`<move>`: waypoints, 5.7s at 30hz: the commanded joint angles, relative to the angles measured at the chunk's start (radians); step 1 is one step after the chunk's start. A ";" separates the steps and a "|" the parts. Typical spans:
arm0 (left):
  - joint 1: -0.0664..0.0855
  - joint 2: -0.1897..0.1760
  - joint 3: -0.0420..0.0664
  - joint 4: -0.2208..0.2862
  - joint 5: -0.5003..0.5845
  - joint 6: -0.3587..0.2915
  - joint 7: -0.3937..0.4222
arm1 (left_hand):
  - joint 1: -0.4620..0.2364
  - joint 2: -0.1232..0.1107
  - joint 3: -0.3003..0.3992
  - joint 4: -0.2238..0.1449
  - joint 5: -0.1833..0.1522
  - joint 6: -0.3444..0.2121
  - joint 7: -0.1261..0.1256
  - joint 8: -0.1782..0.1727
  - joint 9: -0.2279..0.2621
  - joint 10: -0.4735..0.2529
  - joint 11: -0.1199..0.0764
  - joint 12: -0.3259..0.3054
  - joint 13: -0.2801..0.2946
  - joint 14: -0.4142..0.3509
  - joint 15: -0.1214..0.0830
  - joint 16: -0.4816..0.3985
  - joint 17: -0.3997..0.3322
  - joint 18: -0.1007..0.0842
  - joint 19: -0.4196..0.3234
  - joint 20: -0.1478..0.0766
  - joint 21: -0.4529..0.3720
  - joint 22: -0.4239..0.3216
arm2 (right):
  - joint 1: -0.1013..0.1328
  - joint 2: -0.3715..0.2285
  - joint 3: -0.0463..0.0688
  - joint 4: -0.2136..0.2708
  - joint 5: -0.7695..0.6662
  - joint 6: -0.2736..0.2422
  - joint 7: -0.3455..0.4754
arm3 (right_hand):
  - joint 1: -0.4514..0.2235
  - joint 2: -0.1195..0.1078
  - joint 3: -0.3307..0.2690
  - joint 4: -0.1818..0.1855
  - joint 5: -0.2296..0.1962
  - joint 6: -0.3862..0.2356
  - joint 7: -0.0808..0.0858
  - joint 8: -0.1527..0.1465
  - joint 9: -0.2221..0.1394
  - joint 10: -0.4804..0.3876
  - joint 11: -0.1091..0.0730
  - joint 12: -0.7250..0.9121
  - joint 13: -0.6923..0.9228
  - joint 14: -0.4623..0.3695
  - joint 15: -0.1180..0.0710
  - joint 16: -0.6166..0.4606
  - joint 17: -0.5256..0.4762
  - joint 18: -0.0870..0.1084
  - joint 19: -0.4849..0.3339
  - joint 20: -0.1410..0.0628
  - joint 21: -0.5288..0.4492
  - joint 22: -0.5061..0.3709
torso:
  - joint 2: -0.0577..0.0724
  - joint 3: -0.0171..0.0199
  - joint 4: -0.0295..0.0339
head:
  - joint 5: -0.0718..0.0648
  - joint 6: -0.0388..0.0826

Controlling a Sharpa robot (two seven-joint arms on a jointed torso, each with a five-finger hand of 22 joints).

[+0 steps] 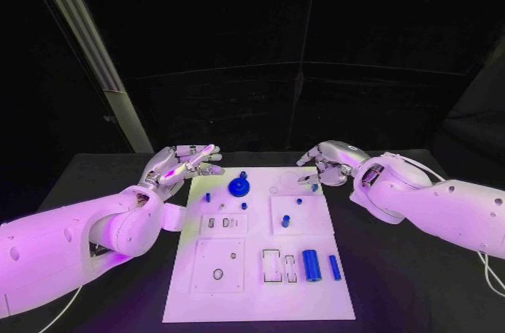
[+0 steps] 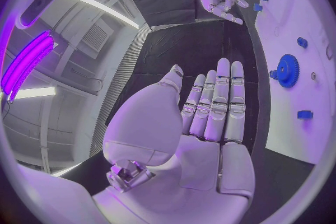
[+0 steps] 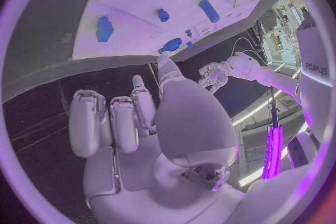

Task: Assemble the parts on the task board

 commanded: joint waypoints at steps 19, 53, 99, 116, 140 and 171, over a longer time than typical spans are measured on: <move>0.000 0.020 0.000 -0.038 -0.002 0.025 0.000 | 0.005 0.000 -0.001 -0.006 -0.003 0.005 -0.002 -0.004 -0.002 0.004 0.001 -0.007 -0.001 -0.003 0.002 -0.007 0.002 0.015 0.007 -0.001 -0.004 -0.002 | -0.062 -0.009 0.000 -0.116 0.052 0.016 0.119 | 0.020 -0.010 -0.010 -0.015 0.004 -0.003 -0.001 0.001 -0.001 -0.010 0.002 -0.012 0.026 0.074 -0.001 -0.002 0.128 -0.007 -0.006 0.001 -0.007 -0.002 | 0.000 0.0043 -0.0039 | -0.005 0.003; -0.001 0.021 -0.001 -0.048 -0.002 0.028 -0.008 | 0.004 -0.001 -0.001 -0.007 -0.003 0.001 0.000 -0.007 -0.002 0.000 0.003 -0.011 -0.002 -0.004 0.003 -0.012 0.003 0.014 0.007 0.000 -0.007 -0.004 | -0.077 0.037 0.000 -0.180 0.077 0.035 0.129 | 0.081 0.087 0.061 -0.060 -0.050 0.074 -0.013 0.024 0.006 0.006 -0.010 0.010 0.045 0.078 -0.011 0.006 0.147 -0.010 0.002 -0.008 0.001 0.015 | -0.001 0.0047 -0.0035 | -0.010 -0.008; 0.002 0.007 -0.001 -0.043 -0.002 0.026 -0.015 | 0.002 -0.003 0.000 -0.010 -0.004 -0.003 0.002 -0.012 -0.002 -0.003 0.005 -0.016 -0.002 -0.007 0.006 -0.020 0.004 0.014 0.006 0.002 -0.012 -0.008 | -0.062 0.041 0.002 0.073 0.158 -0.084 -0.122 | 0.054 0.125 0.209 -0.119 -0.091 0.175 -0.046 0.034 0.008 0.009 -0.038 0.006 0.048 0.080 -0.036 0.007 0.153 -0.011 0.005 -0.031 0.002 0.020 | -0.011 -0.0036 -0.0024 | 0.001 -0.020; 0.018 0.017 -0.001 -0.065 0.052 0.025 -0.018 | 0.000 -0.003 0.000 -0.010 -0.004 -0.001 0.001 -0.012 -0.001 -0.001 0.004 -0.016 -0.001 -0.009 0.006 -0.023 0.005 0.014 0.005 0.002 -0.014 -0.009 | -0.066 0.271 -0.032 0.058 0.017 -0.041 -0.220 | 0.044 0.118 0.219 -0.123 -0.081 0.179 -0.048 0.033 0.009 0.006 -0.040 0.000 0.044 0.078 -0.037 0.004 0.148 -0.010 0.004 -0.032 0.001 0.019 | -0.013 -0.0081 0.0015 | 0.048 -0.053; 0.026 0.030 -0.001 -0.072 0.068 0.025 -0.017 | 0.000 -0.003 0.000 -0.010 -0.004 0.001 0.000 -0.012 -0.001 0.001 0.004 -0.015 -0.001 -0.010 0.006 -0.024 0.005 0.014 0.004 0.002 -0.014 -0.010 | -0.108 0.353 -0.043 0.041 -0.102 0.039 -0.230 | 0.020 0.088 0.229 -0.132 -0.075 0.180 -0.046 0.028 0.007 0.005 -0.039 -0.002 0.043 0.079 -0.036 0.003 0.149 -0.010 0.004 -0.032 0.000 0.018 | -0.014 -0.0055 -0.0022 | 0.060 -0.073; 0.026 0.031 -0.001 -0.074 0.068 0.027 -0.019 | 0.001 -0.003 0.001 -0.012 -0.004 0.002 0.000 -0.012 -0.001 0.002 0.004 -0.016 -0.001 -0.011 0.006 -0.026 0.005 0.014 0.004 0.003 -0.016 -0.011 | -0.109 0.353 -0.043 0.041 -0.178 0.107 -0.280 | -0.053 0.021 0.226 -0.117 0.012 0.126 -0.026 -0.003 -0.006 -0.038 -0.023 -0.075 -0.012 0.077 -0.024 -0.002 0.143 -0.010 0.001 -0.023 -0.004 0.012 | -0.014 -0.0061 -0.0009 | 0.058 -0.082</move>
